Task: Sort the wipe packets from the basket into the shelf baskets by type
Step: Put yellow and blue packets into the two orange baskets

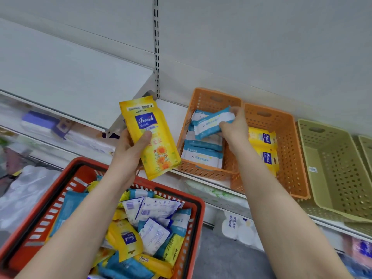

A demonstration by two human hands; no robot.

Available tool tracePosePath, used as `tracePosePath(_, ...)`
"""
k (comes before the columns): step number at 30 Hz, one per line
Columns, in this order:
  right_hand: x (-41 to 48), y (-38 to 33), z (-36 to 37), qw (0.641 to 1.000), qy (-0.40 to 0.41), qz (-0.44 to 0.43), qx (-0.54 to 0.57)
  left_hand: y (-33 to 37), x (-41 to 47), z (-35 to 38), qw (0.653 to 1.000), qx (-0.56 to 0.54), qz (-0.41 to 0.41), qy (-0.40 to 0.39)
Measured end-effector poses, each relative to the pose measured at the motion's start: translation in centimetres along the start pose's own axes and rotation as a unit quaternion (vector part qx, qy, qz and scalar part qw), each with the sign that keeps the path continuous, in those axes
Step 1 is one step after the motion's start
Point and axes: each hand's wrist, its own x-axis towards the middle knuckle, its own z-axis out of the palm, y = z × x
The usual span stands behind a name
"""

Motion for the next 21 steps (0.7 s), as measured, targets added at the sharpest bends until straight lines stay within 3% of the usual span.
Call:
tracePosePath(2,-0.2,0.4,0.2,0.984,-0.027,-0.014,-0.174,0.0,0.2,0.1,1.000,0.002,-0.001,-0.002)
tracePosePath(4,-0.8,0.7,0.5,0.931,-0.089,-0.035,-0.352,-0.2,0.4,0.2,1.000,0.005,-0.001,-0.003)
tracePosePath(6,-1.6,0.7,0.9,0.874,-0.133,-0.047,-0.466,-0.3,0.6,0.3,1.000,0.007,-0.003,0.000)
tracePosePath(8,-2.0,0.2,1.1,0.832,-0.120,-0.087,-0.535,-0.4,0.8,0.4,1.000,0.009,-0.004,0.001)
tracePosePath(11,-1.2,0.1,1.5,0.814,-0.153,-0.148,-0.540,-0.4,0.9,0.3,1.000,0.012,-0.007,0.001)
tracePosePath(14,-0.1,1.2,2.0,0.817,-0.229,-0.141,-0.511,-0.4,1.0,0.2,1.000,0.011,-0.010,-0.003)
tracePosePath(17,0.5,2.3,2.2,0.843,-0.207,-0.170,-0.466,-0.4,0.8,0.3,1.000,0.012,-0.010,-0.007)
tracePosePath(21,0.5,2.8,2.3,0.841,-0.201,-0.184,-0.468,-0.6,0.6,0.6,1.000,0.010,-0.007,-0.008)
